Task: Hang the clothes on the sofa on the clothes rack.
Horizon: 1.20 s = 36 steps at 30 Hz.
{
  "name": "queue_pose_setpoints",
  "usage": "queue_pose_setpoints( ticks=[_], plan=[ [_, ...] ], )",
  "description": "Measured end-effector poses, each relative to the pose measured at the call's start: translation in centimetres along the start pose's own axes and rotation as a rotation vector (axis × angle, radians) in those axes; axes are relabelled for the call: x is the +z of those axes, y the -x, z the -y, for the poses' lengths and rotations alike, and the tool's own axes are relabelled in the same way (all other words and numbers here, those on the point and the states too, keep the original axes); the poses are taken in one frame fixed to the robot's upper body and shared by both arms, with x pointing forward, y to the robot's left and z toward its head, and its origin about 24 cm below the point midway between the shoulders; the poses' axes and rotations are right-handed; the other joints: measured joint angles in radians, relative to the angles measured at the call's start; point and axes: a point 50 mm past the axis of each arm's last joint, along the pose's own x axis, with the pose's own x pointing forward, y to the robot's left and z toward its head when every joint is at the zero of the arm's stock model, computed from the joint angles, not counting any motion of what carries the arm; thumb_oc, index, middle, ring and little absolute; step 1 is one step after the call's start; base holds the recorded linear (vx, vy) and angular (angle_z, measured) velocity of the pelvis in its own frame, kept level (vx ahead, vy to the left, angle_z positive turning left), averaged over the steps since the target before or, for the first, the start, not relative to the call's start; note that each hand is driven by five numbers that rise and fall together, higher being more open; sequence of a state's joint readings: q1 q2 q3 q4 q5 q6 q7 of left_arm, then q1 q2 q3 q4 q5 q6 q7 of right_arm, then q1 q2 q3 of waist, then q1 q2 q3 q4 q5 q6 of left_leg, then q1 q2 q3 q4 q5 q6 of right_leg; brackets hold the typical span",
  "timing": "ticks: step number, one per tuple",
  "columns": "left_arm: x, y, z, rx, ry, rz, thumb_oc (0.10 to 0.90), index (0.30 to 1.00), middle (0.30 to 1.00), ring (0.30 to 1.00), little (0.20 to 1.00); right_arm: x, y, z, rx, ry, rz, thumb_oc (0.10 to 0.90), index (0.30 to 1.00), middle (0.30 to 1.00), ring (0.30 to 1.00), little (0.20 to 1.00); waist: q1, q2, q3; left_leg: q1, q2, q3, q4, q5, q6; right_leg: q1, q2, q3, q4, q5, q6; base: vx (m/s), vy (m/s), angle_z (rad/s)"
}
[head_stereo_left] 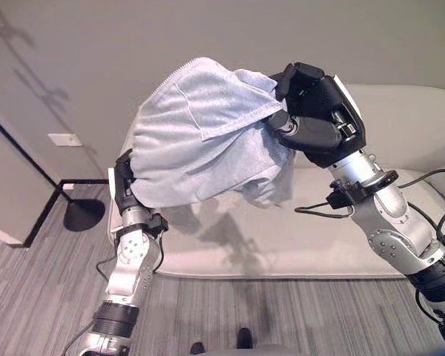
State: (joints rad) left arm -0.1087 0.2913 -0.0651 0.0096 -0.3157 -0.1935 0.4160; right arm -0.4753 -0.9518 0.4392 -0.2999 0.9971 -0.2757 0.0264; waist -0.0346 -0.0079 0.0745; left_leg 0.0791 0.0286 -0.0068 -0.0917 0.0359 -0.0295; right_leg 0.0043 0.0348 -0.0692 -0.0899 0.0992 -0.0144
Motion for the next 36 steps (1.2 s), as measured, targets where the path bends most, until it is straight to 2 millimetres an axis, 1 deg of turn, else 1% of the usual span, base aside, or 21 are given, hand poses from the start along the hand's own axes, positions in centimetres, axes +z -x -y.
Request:
queue_pose_setpoints(
  ticks=[3,5,8,10,11,12,15,17,18,19,20,21,22,23,25,26,27,29,32,35,36],
  plan=[
    [3.6,0.1,-6.0,0.173,-0.303,0.205,0.400,0.300,0.300,0.300,0.300,0.9,1.4,0.6,0.069,0.069,-0.039,0.400,0.300,0.300,0.300,0.300,0.006,-0.044,0.031,-0.095,-0.013,-0.012,0.099,-0.007,-0.020,-0.032,-0.015,-0.016,0.000,-0.001,-0.002,-0.15,0.081,0.13],
    [4.8,-0.6,-6.7,0.246,-0.335,0.273,0.400,0.300,0.300,0.300,0.300,0.7,1.9,1.0,0.074,0.111,-0.104,0.400,0.300,0.300,0.300,0.300,0.005,-0.051,0.060,-0.143,-0.021,-0.003,0.147,-0.039,-0.073,-0.036,-0.051,-0.083,-0.001,0.013,-0.023,-0.02,0.169,0.93],
    [6.0,-0.6,-6.6,0.277,-0.393,0.368,0.400,0.300,0.300,0.300,0.300,-0.9,3.0,0.7,0.069,0.092,-0.163,0.400,0.300,0.300,0.300,0.300,0.031,-0.050,0.083,-0.153,0.099,0.130,0.172,-0.041,-0.067,-0.035,-0.080,-0.141,0.002,-0.013,-0.030,0.01,0.084,0.80],
    [6.0,-0.5,-6.7,0.295,-0.406,0.378,0.400,0.300,0.300,0.300,0.300,-1.0,3.0,0.7,0.077,0.091,-0.172,0.400,0.300,0.300,0.300,0.300,0.052,-0.036,0.099,-0.122,0.133,0.122,0.135,-0.021,-0.071,-0.037,-0.089,-0.140,0.009,-0.014,-0.015,0.00,0.242,0.16],
    [5.9,-0.4,-6.7,0.296,-0.409,0.377,0.400,0.300,0.300,0.300,0.300,-0.8,2.9,0.8,0.078,0.100,-0.168,0.400,0.300,0.300,0.300,0.300,0.060,-0.007,0.107,-0.092,0.147,0.120,0.123,0.051,-0.064,-0.040,-0.085,-0.139,0.022,-0.009,0.007,0.06,0.723,0.45],
    [6.1,-1.0,-6.0,0.262,-0.448,0.406,0.400,0.300,0.300,0.300,0.300,-1.2,3.7,0.8,0.030,0.080,-0.139,0.400,0.300,0.300,0.300,0.300,0.036,-0.014,0.118,-0.153,0.200,0.132,0.181,-0.023,-0.105,-0.036,-0.118,-0.183,0.026,-0.006,0.018,0.06,0.716,0.74],
    [6.6,-2.3,-3.3,0.183,-0.458,0.471,0.400,0.300,0.300,0.300,0.300,-3.2,4.1,0.7,-0.066,0.008,-0.131,0.400,0.300,0.300,0.300,0.300,0.026,-0.050,0.140,-0.229,0.336,0.115,0.146,-0.003,-0.157,-0.070,-0.184,-0.187,0.076,-0.045,0.064,0.17,0.532,0.49],
    [5.5,-2.2,-1.0,0.084,-0.444,0.450,0.400,0.300,0.300,0.300,0.300,-4.6,5.0,1.3,-0.149,0.004,-0.176,0.400,0.300,0.300,0.300,0.300,0.029,-0.025,0.137,-0.241,0.387,0.065,0.121,0.040,-0.154,-0.060,-0.238,-0.175,0.093,-0.042,0.134,0.17,0.499,0.04],
    [5.0,-1.8,-0.2,0.053,-0.428,0.433,0.400,0.300,0.300,0.300,0.300,-4.3,5.5,1.9,-0.160,0.062,-0.203,0.400,0.300,0.300,0.300,0.300,0.028,0.029,0.124,-0.234,0.386,0.051,0.138,0.058,-0.115,-0.050,-0.265,-0.157,0.087,-0.027,0.224,0.37,0.993,-0.02],
    [5.2,-2.2,0.0,0.041,-0.439,0.449,0.400,0.300,0.300,0.300,0.300,-5.7,6.3,1.2,-0.235,-0.024,-0.194,0.400,0.300,0.300,0.300,0.300,0.019,-0.056,0.127,-0.264,0.294,0.057,0.207,0.017,-0.209,-0.052,-0.365,-0.131,0.087,-0.004,0.237,0.36,0.960,0.38],
    [5.2,-2.3,1.0,0.022,-0.405,0.447,0.400,0.300,0.300,0.300,0.300,-6.8,7.6,-0.2,-0.289,-0.105,-0.203,0.400,0.300,0.300,0.300,0.300,0.016,-0.087,0.126,-0.387,0.227,0.047,0.422,-0.099,-0.189,-0.047,-0.428,-0.118,0.082,0.056,0.209,0.22,0.723,0.58],
    [4.7,-2.0,1.7,-0.012,-0.393,0.427,0.400,0.300,0.300,0.300,0.300,-7.7,8.3,-1.2,-0.314,-0.142,-0.218,0.400,0.300,0.300,0.300,0.300,0.020,-0.085,0.127,-0.434,0.200,0.060,0.561,-0.176,-0.148,-0.032,-0.460,-0.102,0.089,0.080,0.178,0.06,0.481,0.55],
    [4.2,-1.8,2.2,-0.053,-0.406,0.411,0.400,0.300,0.300,0.300,0.300,-8.7,8.6,-1.9,-0.339,-0.176,-0.229,0.400,0.300,0.300,0.300,0.300,0.019,-0.091,0.124,-0.436,0.162,0.071,0.610,-0.213,-0.118,-0.012,-0.498,-0.118,0.090,0.108,0.142,0.04,0.651,0.14],
    [4.2,-1.5,2.4,-0.112,-0.434,0.417,0.400,0.300,0.300,0.300,0.300,-9.6,8.0,-2.9,-0.365,-0.224,-0.229,0.400,0.300,0.300,0.300,0.300,0.023,-0.094,0.125,-0.436,0.113,0.124,0.638,-0.239,-0.070,-0.048,-0.563,-0.126,0.098,0.244,0.094,0.02,0.490,-0.18],
    [5.4,-1.9,1.4,-0.103,-0.478,0.469,0.400,0.300,0.300,0.300,0.300,-9.9,6.3,-4.0,-0.351,-0.280,-0.187,0.400,0.300,0.300,0.300,0.300,0.045,-0.097,0.130,-0.420,0.096,0.198,0.602,-0.249,-0.021,-0.132,-0.585,-0.192,0.118,0.402,0.035,0.18,0.670,-0.54],
    [5.5,-2.3,1.2,-0.078,-0.482,0.472,0.400,0.300,0.300,0.300,0.300,-9.9,6.5,-4.1,-0.350,-0.286,-0.188,0.400,0.300,0.300,0.300,0.300,0.037,-0.090,0.133,-0.397,0.074,0.186,0.561,-0.240,0.011,-0.148,-0.570,-0.178,0.203,0.275,0.053,0.26,0.738,-0.04],
    [5.2,-2.2,1.1,-0.053,-0.454,0.452,0.400,0.300,0.300,0.300,0.300,-9.9,7.3,-3.9,-0.350,-0.273,-0.207,0.400,0.300,0.300,0.300,0.300,0.031,-0.083,0.138,-0.351,0.056,0.163,0.490,-0.213,0.030,-0.139,-0.503,-0.097,0.278,0.112,0.089,0.18,0.466,0.38],
    [4.5,-1.6,0.9,-0.035,-0.426,0.414,0.400,0.300,0.300,0.300,0.300,-9.4,8.4,-2.9,-0.352,-0.220,-0.236,0.400,0.300,0.300,0.300,0.300,0.031,-0.071,0.145,-0.242,0.039,0.162,0.322,-0.141,0.059,-0.142,-0.368,-0.059,0.383,-0.052,0.107,0.13,0.319,0.24],
    [3.9,-0.9,0.1,-0.041,-0.426,0.367,0.400,0.300,0.300,0.300,0.300,-8.5,8.5,-1.8,-0.358,-0.171,-0.214,0.400,0.300,0.300,0.300,0.300,0.027,-0.061,0.151,-0.139,0.024,0.180,0.183,-0.088,0.062,-0.186,-0.222,-0.082,0.438,-0.155,0.093,0.17,0.235,-0.07],
    [2.6,0.0,0.6,-0.063,-0.374,0.295,0.400,0.300,0.300,0.300,0.300,-8.4,9.0,-1.5,-0.356,-0.157,-0.228,0.400,0.300,0.300,0.300,0.300,-0.010,-0.066,0.147,-0.083,0.010,0.164,0.109,-0.065,0.064,-0.253,-0.067,-0.047,0.421,-0.170,0.089,0.18,0.124,0.11],
    [2.2,0.3,0.9,-0.091,-0.361,0.273,0.400,0.300,0.300,0.300,0.300,-8.5,9.2,-1.5,-0.359,-0.157,-0.232,0.400,0.300,0.300,0.300,0.300,-0.026,-0.081,0.139,-0.074,-0.009,0.155,0.101,-0.065,0.063,-0.256,-0.048,-0.018,0.371,-0.155,0.104,0.20,0.066,0.36]
  ],
)
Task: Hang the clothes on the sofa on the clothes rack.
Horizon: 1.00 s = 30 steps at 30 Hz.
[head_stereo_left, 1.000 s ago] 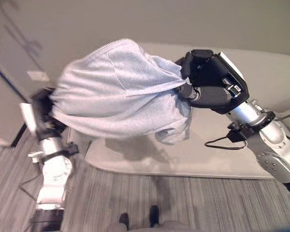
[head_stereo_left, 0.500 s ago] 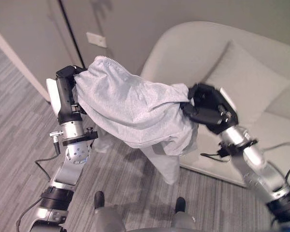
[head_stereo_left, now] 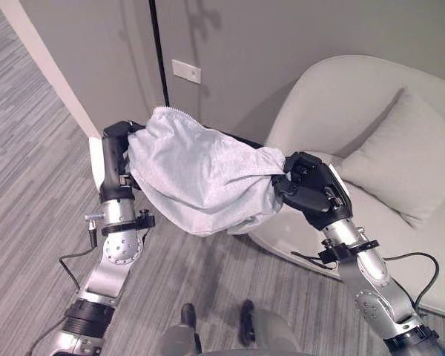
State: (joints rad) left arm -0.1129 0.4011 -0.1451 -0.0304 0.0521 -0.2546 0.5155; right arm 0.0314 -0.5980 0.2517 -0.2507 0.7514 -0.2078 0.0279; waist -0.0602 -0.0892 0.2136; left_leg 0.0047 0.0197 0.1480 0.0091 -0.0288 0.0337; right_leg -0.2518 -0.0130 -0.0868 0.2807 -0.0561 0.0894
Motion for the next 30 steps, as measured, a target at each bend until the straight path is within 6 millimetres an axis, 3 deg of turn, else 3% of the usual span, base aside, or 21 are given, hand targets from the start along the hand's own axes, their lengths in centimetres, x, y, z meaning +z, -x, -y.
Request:
queue_pose_setpoints(
  ticks=[1,2,4,6,7,8,9,12,13,16,17,19,21,24,27,28,30],
  plan=[
    [-0.1,0.1,0.2,-0.017,0.006,-0.006,0.400,0.300,0.300,0.300,0.300,0.0,0.0,0.0,-0.001,0.000,-0.001,0.400,0.300,0.300,0.300,0.300,-0.003,-0.008,-0.005,0.003,-0.013,-0.007,-0.005,0.000,0.000,0.001,0.001,0.012,-0.032,0.008,0.010,0.25,-0.035,0.50],
    [-0.1,0.6,1.1,-0.062,0.027,-0.021,0.400,0.300,0.300,0.300,0.300,0.1,0.2,0.4,-0.017,0.005,0.000,0.400,0.300,0.300,0.300,0.300,-0.023,-0.007,-0.010,0.016,-0.034,-0.035,-0.013,0.003,-0.006,0.030,-0.001,0.017,-0.079,0.051,-0.093,0.12,-0.046,0.36],
    [0.1,0.8,1.6,-0.092,0.046,-0.017,0.400,0.300,0.300,0.300,0.300,0.0,0.0,0.6,-0.029,0.009,-0.001,0.400,0.300,0.300,0.300,0.300,-0.019,0.001,-0.010,0.015,-0.027,-0.046,0.008,0.000,-0.020,0.047,0.006,0.015,-0.091,0.044,-0.094,0.20,-0.060,0.15],
    [0.3,0.7,1.7,-0.103,0.056,-0.012,0.400,0.300,0.300,0.300,0.300,0.0,-0.1,0.7,-0.034,0.012,0.002,0.400,0.300,0.300,0.300,0.300,-0.010,0.001,-0.009,-0.006,-0.016,-0.054,0.113,-0.028,-0.066,0.085,0.011,0.006,-0.107,0.033,-0.110,0.23,-0.058,0.12],
    [0.3,0.5,1.9,-0.118,0.064,-0.013,0.400,0.300,0.300,0.300,0.300,-0.1,-0.1,1.0,-0.051,0.016,-0.002,0.400,0.300,0.300,0.300,0.300,-0.007,-0.020,-0.001,-0.112,-0.014,-0.046,0.364,-0.049,-0.107,0.105,-0.011,-0.002,-0.106,0.027,-0.133,0.20,-0.055,0.20],
    [0.2,0.7,1.9,-0.121,0.075,-0.024,0.400,0.300,0.300,0.300,0.300,-0.2,0.0,1.1,-0.057,0.021,-0.008,0.400,0.300,0.300,0.300,0.300,0.006,-0.021,0.001,-0.168,-0.007,-0.031,0.493,-0.021,-0.135,0.132,-0.015,-0.003,-0.118,0.012,-0.146,0.21,-0.046,0.23],
    [0.0,0.9,1.9,-0.119,0.080,-0.037,0.400,0.300,0.300,0.300,0.300,-0.2,0.0,1.2,-0.066,0.050,-0.013,0.400,0.300,0.300,0.300,0.300,0.015,-0.020,0.002,-0.233,0.014,-0.013,0.658,0.043,-0.155,0.169,-0.017,-0.004,-0.132,0.007,-0.153,0.14,-0.024,0.08],
    [0.3,0.7,1.6,-0.097,0.093,-0.021,0.400,0.300,0.300,0.300,0.300,-0.1,0.0,1.1,-0.077,0.054,-0.004,0.400,0.300,0.300,0.300,0.300,0.032,-0.028,-0.009,-0.337,0.053,0.015,0.763,0.016,-0.118,0.203,-0.017,-0.011,-0.167,0.003,-0.169,0.24,0.110,-0.01],
    [0.4,0.6,1.5,-0.093,0.098,-0.013,0.400,0.300,0.300,0.300,0.300,-0.1,-0.1,1.2,-0.081,0.058,-0.002,0.400,0.300,0.300,0.300,0.300,0.031,-0.033,-0.010,-0.363,0.074,0.018,0.724,0.012,-0.112,0.207,-0.017,-0.006,-0.177,0.006,-0.162,0.23,0.165,-0.03],
    [0.2,0.8,1.5,-0.087,0.098,-0.026,0.400,0.300,0.300,0.300,0.300,-0.2,0.0,1.2,-0.087,0.092,-0.006,0.400,0.300,0.300,0.300,0.300,0.027,-0.038,-0.012,-0.326,0.128,0.003,0.378,0.027,-0.110,0.234,0.005,0.008,-0.206,0.020,-0.156,0.31,0.285,-0.21],
    [-0.2,1.2,1.5,-0.087,0.092,-0.044,0.400,0.300,0.300,0.300,0.300,-0.1,-0.1,1.1,-0.086,0.093,-0.004,0.400,0.300,0.300,0.300,0.300,0.031,-0.033,-0.016,-0.274,0.140,-0.048,0.168,0.031,-0.118,0.280,0.016,0.027,-0.251,0.027,-0.152,0.52,0.507,-0.46],
    [-0.4,1.2,1.6,-0.085,0.089,-0.050,0.400,0.300,0.300,0.300,0.300,0.0,-0.2,1.3,-0.094,0.103,0.001,0.400,0.300,0.300,0.300,0.300,0.035,-0.012,-0.027,-0.254,0.148,-0.135,-0.031,0.053,-0.136,0.302,0.034,0.049,-0.274,0.020,-0.136,0.37,0.388,-0.47],
    [-0.8,1.2,1.7,-0.060,0.085,-0.069,0.400,0.300,0.300,0.300,0.300,-0.1,-0.2,1.4,-0.108,0.136,-0.003,0.400,0.300,0.300,0.300,0.300,0.040,-0.001,-0.028,-0.290,0.168,-0.203,-0.044,0.102,-0.149,0.339,0.038,0.099,-0.283,-0.003,-0.111,0.37,0.464,-0.59],
    [-1.1,1.3,2.1,-0.056,0.082,-0.081,0.400,0.300,0.300,0.300,0.300,0.0,-0.2,1.5,-0.110,0.146,-0.005,0.400,0.300,0.300,0.300,0.300,0.053,0.016,-0.039,-0.307,0.191,-0.293,0.034,0.111,-0.146,0.381,0.005,0.167,-0.279,-0.046,-0.064,0.32,0.486,-0.85],
    [-0.8,2.1,4.1,-0.135,0.111,-0.082,0.400,0.300,0.300,0.300,0.300,0.5,1.2,3.0,-0.148,0.214,-0.039,0.400,0.300,0.300,0.300,0.300,0.022,0.069,-0.071,-0.305,0.181,-0.217,0.107,0.103,-0.121,0.437,-0.074,0.170,-0.284,-0.114,0.013,0.32,0.494,-0.12],
    [-0.6,2.2,4.8,-0.178,0.109,-0.071,0.400,0.300,0.300,0.300,0.300,0.0,1.6,3.1,-0.176,0.188,-0.048,0.400,0.300,0.300,0.300,0.300,0.005,0.038,-0.080,-0.311,0.112,-0.161,0.142,0.151,-0.149,0.442,-0.145,0.149,-0.254,-0.130,0.036,0.36,0.568,0.19],
    [-0.2,1.9,5.5,-0.218,0.112,-0.048,0.400,0.300,0.300,0.300,0.300,-0.9,2.1,2.5,-0.186,0.156,-0.069,0.400,0.300,0.300,0.300,0.300,-0.010,0.025,-0.084,-0.289,0.010,-0.145,0.104,0.170,-0.075,0.365,-0.248,0.081,-0.081,-0.111,0.016,0.20,0.346,0.43]
  ],
)
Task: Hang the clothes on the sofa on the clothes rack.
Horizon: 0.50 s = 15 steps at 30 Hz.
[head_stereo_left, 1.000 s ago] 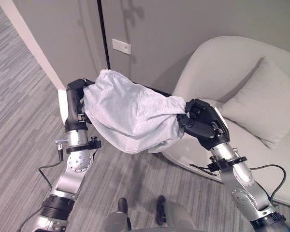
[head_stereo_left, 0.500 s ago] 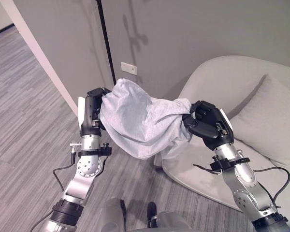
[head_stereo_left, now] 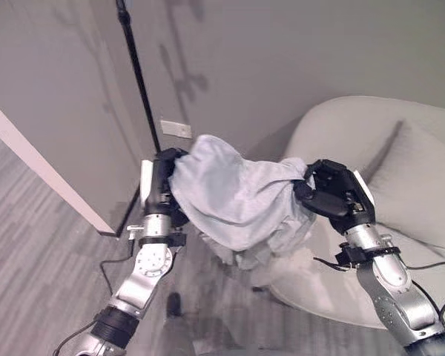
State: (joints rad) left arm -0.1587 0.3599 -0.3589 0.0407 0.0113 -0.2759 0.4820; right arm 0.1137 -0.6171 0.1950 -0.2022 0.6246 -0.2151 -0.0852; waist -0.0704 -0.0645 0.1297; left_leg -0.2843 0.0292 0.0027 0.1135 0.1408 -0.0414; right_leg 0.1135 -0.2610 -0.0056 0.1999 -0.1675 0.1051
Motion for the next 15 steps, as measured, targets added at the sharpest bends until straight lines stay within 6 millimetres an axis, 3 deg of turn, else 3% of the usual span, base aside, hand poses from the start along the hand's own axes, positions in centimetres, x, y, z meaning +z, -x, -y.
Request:
queue_pose_setpoints(
  ticks=[3,4,5,6,8,9,10,13,15],
  plan=[
    [0.5,-0.6,-1.8,0.037,-0.051,0.039,0.400,0.300,0.300,0.300,0.300,-0.3,-0.6,-1.6,0.019,-0.038,0.019,0.400,0.300,0.300,0.300,0.300,0.031,-0.006,0.004,0.026,-0.061,0.036,-0.005,-0.034,0.073,-0.094,-0.079,-0.015,0.165,0.042,0.011,0.21,0.418,-0.06],
    [0.6,-0.9,-3.1,0.076,-0.088,0.052,0.400,0.300,0.300,0.300,0.300,-0.3,-1.0,-2.5,0.045,-0.046,0.029,0.400,0.300,0.300,0.300,0.300,0.063,-0.010,0.007,0.054,-0.079,0.065,-0.008,-0.053,0.090,-0.109,-0.133,-0.081,0.211,0.111,-0.003,0.23,0.443,-0.28],
    [0.7,-1.0,-3.7,0.098,-0.102,0.059,0.400,0.300,0.300,0.300,0.300,-0.2,-1.2,-2.8,0.059,-0.029,0.034,0.400,0.300,0.300,0.300,0.300,0.067,-0.003,0.010,0.071,-0.083,0.065,-0.008,-0.066,0.114,-0.114,-0.135,-0.107,0.230,0.116,0.004,0.26,0.394,-0.22],
    [0.9,-1.1,-4.6,0.137,-0.118,0.067,0.400,0.300,0.300,0.300,0.300,-0.2,-1.3,-3.1,0.077,-0.025,0.034,0.400,0.300,0.300,0.300,0.300,0.076,0.001,0.011,0.115,-0.083,0.060,-0.050,-0.060,0.120,-0.113,-0.118,-0.123,0.270,0.136,-0.001,0.27,0.292,0.03],
    [1.2,-1.1,-5.3,0.183,-0.119,0.083,0.400,0.300,0.300,0.300,0.300,0.0,-1.4,-3.2,0.084,-0.025,0.043,0.400,0.300,0.300,0.300,0.300,0.081,-0.001,0.012,0.176,-0.088,0.050,-0.100,-0.081,0.162,-0.142,-0.048,-0.126,0.332,0.113,0.009,0.35,0.319,0.03],
    [1.5,-1.0,-5.8,0.207,-0.129,0.095,0.400,0.300,0.300,0.300,0.300,0.3,-1.4,-3.2,0.088,-0.027,0.055,0.400,0.300,0.300,0.300,0.300,0.071,0.005,0.018,0.203,-0.074,0.033,-0.133,-0.063,0.142,-0.187,0.032,-0.095,0.410,0.048,0.020,0.23,0.120,0.16],
    [1.6,-0.7,-6.0,0.207,-0.146,0.103,0.400,0.300,0.300,0.300,0.300,0.5,-1.3,-3.2,0.090,-0.027,0.064,0.400,0.300,0.300,0.300,0.300,0.057,0.002,0.017,0.223,-0.075,0.028,-0.162,-0.061,0.142,-0.217,0.088,-0.104,0.427,0.011,-0.005,0.20,0.065,0.12],
    [1.6,-0.4,-5.9,0.195,-0.156,0.100,0.400,0.300,0.300,0.300,0.300,1.1,-1.5,-2.8,0.089,-0.010,0.084,0.400,0.300,0.300,0.300,0.300,0.033,-0.004,0.021,0.267,-0.087,0.028,-0.200,-0.063,0.134,-0.322,0.223,-0.106,0.328,-0.044,-0.045,0.18,0.024,0.04],
    [1.7,-0.5,-5.8,0.188,-0.182,0.113,0.400,0.300,0.300,0.300,0.300,1.2,-1.6,-2.7,0.091,-0.003,0.090,0.400,0.300,0.300,0.300,0.300,0.022,-0.006,0.023,0.284,-0.092,0.039,-0.201,-0.054,0.123,-0.371,0.251,-0.106,0.236,-0.036,-0.041,0.28,-0.006,-0.01]
  ],
)
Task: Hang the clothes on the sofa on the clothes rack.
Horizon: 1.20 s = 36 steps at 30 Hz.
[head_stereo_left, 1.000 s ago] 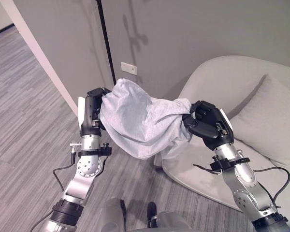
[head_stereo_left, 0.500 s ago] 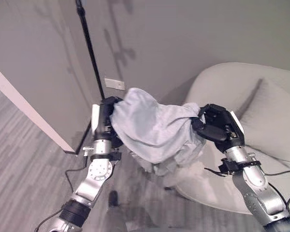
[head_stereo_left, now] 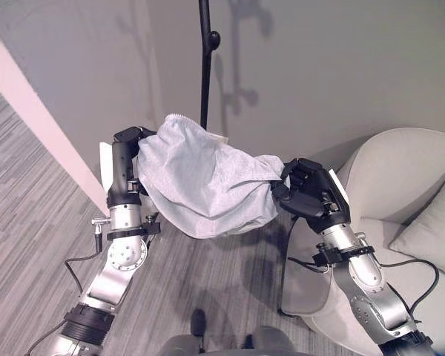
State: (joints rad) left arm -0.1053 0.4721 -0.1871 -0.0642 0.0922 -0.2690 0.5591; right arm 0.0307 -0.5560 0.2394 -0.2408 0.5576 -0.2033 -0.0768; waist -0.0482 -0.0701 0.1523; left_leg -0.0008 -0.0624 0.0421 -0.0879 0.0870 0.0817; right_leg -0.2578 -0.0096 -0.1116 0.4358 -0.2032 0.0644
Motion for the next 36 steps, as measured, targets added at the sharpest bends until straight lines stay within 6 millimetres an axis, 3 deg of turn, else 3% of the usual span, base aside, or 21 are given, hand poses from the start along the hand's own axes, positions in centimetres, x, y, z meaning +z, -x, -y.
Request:
queue_pose_setpoints(
  ticks=[2,4,5,6,8,9,11,12,13,14,16,17,19,21,22,26,28,31,33,34,36],
  plan=[
    [0.0,-0.4,-0.2,0.001,-0.091,0.036,0.400,0.300,0.300,0.300,0.300,0.4,-0.4,0.2,0.000,0.035,0.019,0.400,0.300,0.300,0.300,0.300,-0.016,-0.005,0.002,0.034,-0.008,0.002,0.002,-0.038,-0.013,-0.036,-0.010,0.011,-0.129,0.043,0.023,0.34,-0.052,-0.03],
    [0.2,-1.1,-0.7,0.020,-0.194,0.088,0.400,0.300,0.300,0.300,0.300,0.9,-0.5,0.6,-0.020,0.095,0.042,0.400,0.300,0.300,0.300,0.300,-0.029,-0.015,0.000,0.063,-0.017,-0.009,0.000,-0.054,-0.030,-0.017,-0.026,0.019,-0.226,0.121,0.015,0.29,-0.046,0.13],
    [0.3,-1.5,-1.2,0.044,-0.278,0.120,0.400,0.300,0.300,0.300,0.300,1.0,-0.7,0.9,-0.034,0.152,0.049,0.400,0.300,0.300,0.300,0.300,-0.035,-0.021,-0.005,0.091,-0.019,-0.018,0.005,-0.070,-0.043,0.023,-0.031,0.023,-0.264,0.201,0.001,0.18,-0.048,0.23],
    [0.6,-2.0,-1.9,0.097,-0.335,0.157,0.400,0.300,0.300,0.300,0.300,1.5,-1.0,1.3,-0.037,0.211,0.066,0.400,0.300,0.300,0.300,0.300,-0.039,-0.020,-0.009,0.123,-0.012,-0.022,0.006,-0.092,-0.073,0.063,-0.024,0.018,-0.289,0.265,-0.039,0.27,-0.076,0.17],
    [1.1,-2.5,-2.5,0.146,-0.369,0.197,0.400,0.300,0.300,0.300,0.300,2.0,-1.2,1.6,-0.044,0.250,0.085,0.400,0.300,0.300,0.300,0.300,-0.036,-0.009,-0.017,0.129,0.010,-0.017,0.029,-0.115,-0.097,0.087,-0.003,0.012,-0.303,0.257,-0.072,0.20,-0.102,0.05],
    [2.0,-4.6,-3.3,0.197,-0.463,0.280,0.400,0.300,0.300,0.300,0.300,3.1,-2.3,2.4,-0.031,0.385,0.116,0.400,0.300,0.300,0.300,0.300,-0.025,-0.035,-0.008,0.059,0.009,0.002,0.214,-0.153,-0.149,0.126,-0.008,0.016,-0.334,0.234,-0.102,0.20,-0.145,0.01],
    [2.9,-6.7,-4.1,0.251,-0.541,0.349,0.400,0.300,0.300,0.300,0.300,5.4,-3.7,3.0,-0.013,0.591,0.194,0.400,0.300,0.300,0.300,0.300,-0.004,-0.051,-0.013,-0.067,0.017,0.046,0.509,-0.162,-0.167,0.168,-0.012,0.025,-0.362,0.230,-0.139,0.12,-0.093,0.00],
    [3.5,-7.8,-4.5,0.277,-0.592,0.387,0.400,0.300,0.300,0.300,0.300,6.7,-4.9,3.2,-0.019,0.704,0.246,0.400,0.300,0.300,0.300,0.300,-0.015,-0.054,-0.009,-0.157,0.046,0.068,0.700,-0.154,-0.181,0.186,-0.003,0.028,-0.366,0.243,-0.144,0.09,-0.005,-0.12],
    [4.7,-8.7,-5.0,0.324,-0.632,0.454,0.400,0.300,0.300,0.300,0.300,8.3,-6.0,3.0,-0.058,0.788,0.337,0.400,0.300,0.300,0.300,0.300,-0.004,-0.058,-0.011,-0.225,0.102,0.112,0.792,-0.174,-0.166,0.229,0.009,0.028,-0.387,0.229,-0.154,0.27,0.084,0.01],
    [6.1,-9.4,-5.1,0.380,-0.637,0.529,0.400,0.300,0.300,0.300,0.300,9.7,-6.1,2.9,-0.110,0.837,0.427,0.400,0.300,0.300,0.300,0.300,-0.012,-0.073,-0.016,-0.249,0.160,0.157,0.737,-0.183,-0.158,0.260,0.017,0.013,-0.409,0.223,-0.161,0.21,0.100,-0.07],
    [7.8,-9.8,-5.6,0.466,-0.646,0.610,0.400,0.300,0.300,0.300,0.300,11.2,-6.5,2.3,-0.156,0.875,0.531,0.400,0.300,0.300,0.300,0.300,-0.010,-0.079,-0.020,-0.256,0.203,0.171,0.600,-0.169,-0.150,0.302,0.034,0.034,-0.446,0.213,-0.136,0.23,0.164,-0.24],
    [8.5,-10.1,-6.0,0.518,-0.667,0.650,0.400,0.300,0.300,0.300,0.300,12.1,-6.8,1.8,-0.176,0.911,0.596,0.400,0.300,0.300,0.300,0.300,-0.005,-0.080,-0.023,-0.230,0.208,0.157,0.456,-0.140,-0.168,0.316,0.040,0.044,-0.451,0.225,-0.144,0.23,0.178,-0.49],
    [8.8,-10.3,-6.6,0.558,-0.707,0.672,0.400,0.300,0.300,0.300,0.300,13.1,-7.4,0.9,-0.180,0.989,0.676,0.400,0.300,0.300,0.300,0.300,-0.003,-0.054,-0.040,-0.195,0.204,0.094,0.210,-0.094,-0.177,0.346,0.059,0.070,-0.478,0.211,-0.127,0.18,0.117,-0.53],
    [8.8,-10.3,-6.7,0.565,-0.731,0.677,0.400,0.300,0.300,0.300,0.300,13.5,-7.4,0.7,-0.190,1.019,0.707,0.400,0.300,0.300,0.300,0.300,-0.003,-0.046,-0.044,-0.201,0.193,0.076,0.172,-0.041,-0.176,0.360,0.068,0.066,-0.476,0.211,-0.127,0.20,0.110,-0.27],
    [8.7,-10.3,-6.7,0.566,-0.744,0.675,0.400,0.300,0.300,0.300,0.300,13.4,-7.4,0.7,-0.201,1.066,0.714,0.400,0.300,0.300,0.300,0.300,-0.006,-0.046,-0.046,-0.194,0.181,0.067,0.149,-0.015,-0.155,0.375,0.068,0.059,-0.477,0.211,-0.127,0.14,0.086,-0.15],
    [9.3,-10.7,-7.0,0.595,-0.764,0.703,0.400,0.300,0.300,0.300,0.300,13.9,-7.4,0.6,-0.244,1.161,0.764,0.400,0.300,0.300,0.300,0.300,-0.007,-0.035,-0.054,-0.145,0.146,0.112,0.133,0.012,-0.125,0.453,0.064,0.045,-0.525,0.187,-0.110,0.20,0.141,-0.13],
    [9.8,-10.8,-6.9,0.587,-0.807,0.755,0.400,0.300,0.300,0.300,0.300,14.7,-7.6,0.7,-0.298,1.160,0.797,0.400,0.300,0.300,0.300,0.300,-0.014,0.007,-0.076,-0.110,0.128,0.117,0.094,0.112,-0.046,0.473,0.084,0.046,-0.525,0.163,-0.075,0.08,0.083,0.11],
    [9.9,-10.8,-6.6,0.567,-0.840,0.781,0.400,0.300,0.300,0.300,0.300,15.0,-7.7,1.0,-0.340,1.181,0.812,0.400,0.300,0.300,0.300,0.300,-0.035,0.031,-0.069,-0.053,0.125,0.070,0.031,0.118,-0.031,0.430,0.075,0.052,-0.394,0.091,-0.016,0.05,0.061,0.43],
    [10.2,-11.0,-7.3,0.589,-0.869,0.786,0.400,0.300,0.300,0.300,0.300,16.1,-7.9,0.7,-0.348,1.247,0.868,0.400,0.300,0.300,0.300,0.300,-0.015,0.019,-0.083,-0.053,0.077,0.056,-0.002,0.113,-0.036,0.425,-0.005,0.047,-0.500,0.096,-0.021,0.04,0.045,0.28],
    [10.3,-11.0,-7.5,0.593,-0.879,0.787,0.400,0.300,0.300,0.300,0.300,16.5,-7.9,0.7,-0.360,1.265,0.892,0.400,0.300,0.300,0.300,0.300,-0.017,0.027,-0.082,-0.056,0.073,0.047,-0.002,0.100,-0.054,0.441,-0.003,0.035,-0.523,0.110,-0.052,0.05,0.036,0.23],
    [10.6,-11.0,-7.7,0.603,-0.897,0.803,0.400,0.300,0.300,0.300,0.300,16.8,-7.8,0.7,-0.384,1.294,0.914,0.400,0.300,0.300,0.300,0.300,0.017,0.038,-0.081,-0.050,0.063,0.038,-0.002,0.085,-0.065,0.453,-0.010,0.026,-0.526,0.110,-0.051,0.05,0.032,0.22]
  ],
)
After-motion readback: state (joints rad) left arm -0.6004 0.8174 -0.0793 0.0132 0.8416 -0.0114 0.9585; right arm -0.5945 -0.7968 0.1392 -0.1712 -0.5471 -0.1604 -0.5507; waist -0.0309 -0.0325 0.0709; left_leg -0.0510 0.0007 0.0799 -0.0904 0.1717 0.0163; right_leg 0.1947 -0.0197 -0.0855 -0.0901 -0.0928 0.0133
